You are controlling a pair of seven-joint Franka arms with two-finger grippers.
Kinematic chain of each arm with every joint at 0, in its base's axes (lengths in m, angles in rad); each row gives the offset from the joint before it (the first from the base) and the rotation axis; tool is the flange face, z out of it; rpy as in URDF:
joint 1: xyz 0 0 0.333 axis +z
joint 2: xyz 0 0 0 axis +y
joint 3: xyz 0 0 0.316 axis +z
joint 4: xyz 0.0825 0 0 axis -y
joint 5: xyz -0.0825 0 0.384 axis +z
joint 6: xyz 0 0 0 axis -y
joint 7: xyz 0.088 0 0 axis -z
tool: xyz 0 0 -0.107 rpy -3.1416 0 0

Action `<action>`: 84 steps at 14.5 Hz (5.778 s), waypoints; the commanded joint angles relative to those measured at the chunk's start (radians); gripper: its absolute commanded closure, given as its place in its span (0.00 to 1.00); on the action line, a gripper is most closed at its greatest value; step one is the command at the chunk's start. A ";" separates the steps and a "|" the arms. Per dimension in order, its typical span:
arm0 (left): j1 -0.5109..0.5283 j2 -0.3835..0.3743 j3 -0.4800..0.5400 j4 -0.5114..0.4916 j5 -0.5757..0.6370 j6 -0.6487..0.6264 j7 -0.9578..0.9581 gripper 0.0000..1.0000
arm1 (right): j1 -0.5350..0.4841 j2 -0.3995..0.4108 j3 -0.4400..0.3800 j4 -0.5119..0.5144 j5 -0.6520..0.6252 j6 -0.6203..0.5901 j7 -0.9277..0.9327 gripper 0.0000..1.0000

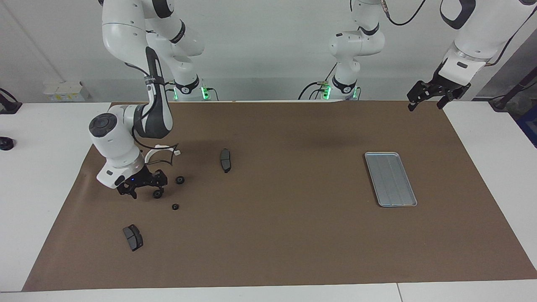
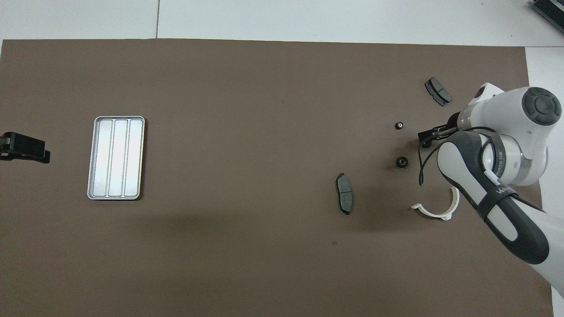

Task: Pick bearing gear from pile to tray
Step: 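Reach the right gripper down and grasp the first black bearing, then set the bearing mid-table with the right gripper while the left gripper approaches, then grasp the bearing with the left gripper while the right gripper reaches another bearing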

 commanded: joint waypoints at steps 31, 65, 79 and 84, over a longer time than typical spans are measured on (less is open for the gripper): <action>0.005 -0.031 -0.002 -0.031 0.007 -0.002 0.006 0.00 | 0.237 -0.033 0.009 0.205 0.004 -0.261 0.539 1.00; -0.547 0.515 -0.016 0.228 -0.058 0.449 -0.509 0.00 | 0.178 -0.160 -0.002 -0.109 -0.060 -0.083 0.272 0.00; -0.630 0.571 -0.019 -0.037 0.059 0.824 -0.506 0.00 | 0.139 -0.157 0.001 -0.287 -0.045 0.095 0.162 0.45; -0.655 0.604 -0.019 -0.024 0.102 0.819 -0.506 0.00 | 0.130 -0.154 0.000 -0.287 0.055 0.097 0.097 0.47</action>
